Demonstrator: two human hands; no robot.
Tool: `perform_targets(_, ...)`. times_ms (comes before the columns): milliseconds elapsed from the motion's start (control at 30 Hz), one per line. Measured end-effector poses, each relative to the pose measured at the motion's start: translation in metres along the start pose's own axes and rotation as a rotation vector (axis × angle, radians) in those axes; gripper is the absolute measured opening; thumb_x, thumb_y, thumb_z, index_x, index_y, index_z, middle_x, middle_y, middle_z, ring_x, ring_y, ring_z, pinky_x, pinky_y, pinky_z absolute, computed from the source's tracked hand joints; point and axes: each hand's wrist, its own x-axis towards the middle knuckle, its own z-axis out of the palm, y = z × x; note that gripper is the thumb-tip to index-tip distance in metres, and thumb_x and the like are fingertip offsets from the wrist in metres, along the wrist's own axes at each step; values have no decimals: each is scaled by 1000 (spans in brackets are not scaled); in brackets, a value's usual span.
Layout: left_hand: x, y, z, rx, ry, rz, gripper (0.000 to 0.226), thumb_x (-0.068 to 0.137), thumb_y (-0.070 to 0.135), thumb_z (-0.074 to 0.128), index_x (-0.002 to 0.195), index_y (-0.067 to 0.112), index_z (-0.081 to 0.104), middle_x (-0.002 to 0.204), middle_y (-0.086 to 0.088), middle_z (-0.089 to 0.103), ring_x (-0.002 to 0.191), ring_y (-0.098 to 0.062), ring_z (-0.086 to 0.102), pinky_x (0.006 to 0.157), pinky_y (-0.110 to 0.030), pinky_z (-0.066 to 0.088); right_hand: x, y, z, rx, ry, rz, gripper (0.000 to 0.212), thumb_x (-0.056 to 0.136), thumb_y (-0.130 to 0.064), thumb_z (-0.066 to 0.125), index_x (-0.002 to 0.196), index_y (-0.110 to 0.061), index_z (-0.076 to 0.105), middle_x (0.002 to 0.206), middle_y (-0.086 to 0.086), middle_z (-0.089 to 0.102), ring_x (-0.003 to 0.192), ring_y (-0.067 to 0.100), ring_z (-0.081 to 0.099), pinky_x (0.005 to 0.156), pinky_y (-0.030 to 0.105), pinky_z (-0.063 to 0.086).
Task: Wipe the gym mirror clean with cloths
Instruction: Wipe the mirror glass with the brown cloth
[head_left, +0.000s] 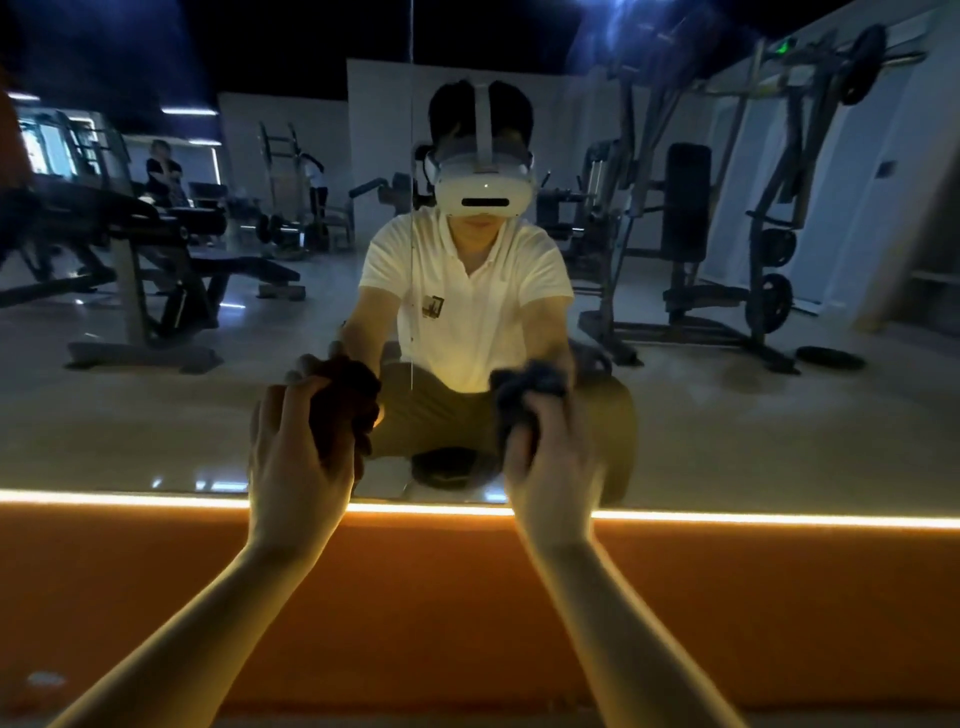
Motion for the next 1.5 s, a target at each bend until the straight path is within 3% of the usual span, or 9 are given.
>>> perform_targets(267,4,-6,3,-17,-28,-38,47,88,7,71,132,3,53,131,-18,57,127,-34,51,101,-38,43,12,-16,1,-21,-81,7,19,96,-31,55,113,-21,53,125,0,61,91,9,66,72,25,60)
perform_targets(467,4,-3,0,-61,-27,-16,48,88,4,71,131,6,51,130,-20,55,123,-36,52,96,-42,47,-13,18,-6,-40,147,456,21,90,-37,52,100,-19,49,96,-8,55,82,14,63,70,43,62)
perform_targets(600,3,-7,-4,-67,-41,25,49,87,3,74,131,6,52,130,-18,55,123,-34,53,98,-42,46,11,-46,22,8,62,222,24,95,-34,47,110,-17,55,113,0,60,87,11,64,70,21,56)
perform_targets(733,5,-10,-2,-57,-43,46,48,87,1,74,130,6,52,127,-17,56,119,-31,52,97,-38,43,9,-40,20,-97,-37,134,27,89,-37,53,111,-20,52,117,4,61,89,14,64,68,26,54)
perform_targets(933,7,-16,-2,-73,-47,75,43,87,7,71,127,4,53,124,-18,57,117,-35,55,96,-45,48,-13,0,11,-76,190,561,19,94,-21,56,110,-11,51,110,6,60,94,26,67,78,46,62)
perform_targets(1167,6,-21,-2,-83,-51,81,46,86,6,70,128,5,52,128,-17,56,120,-36,54,101,-51,47,1,-60,31,-123,-175,-40,30,96,-31,56,122,-22,48,137,5,51,101,17,65,76,28,60)
perform_targets(1267,7,-22,-2,-85,-61,78,43,88,9,69,128,6,52,127,-17,56,120,-35,54,101,-51,47,6,-6,3,-55,171,290,21,95,-20,54,116,-15,53,115,3,57,91,12,58,79,43,61)
perform_targets(1367,8,-22,-4,-89,-69,79,43,89,10,71,128,7,52,127,-16,56,120,-35,54,98,-50,48,28,24,-20,16,440,705,26,96,-9,47,122,-10,49,127,11,50,101,20,57,90,48,58)
perform_targets(1500,8,-25,-4,-89,-73,96,45,88,10,72,129,6,53,125,-17,56,118,-36,55,95,-52,52,23,-28,20,-75,276,334,32,95,-20,47,126,-19,51,134,10,50,110,19,57,84,28,50)
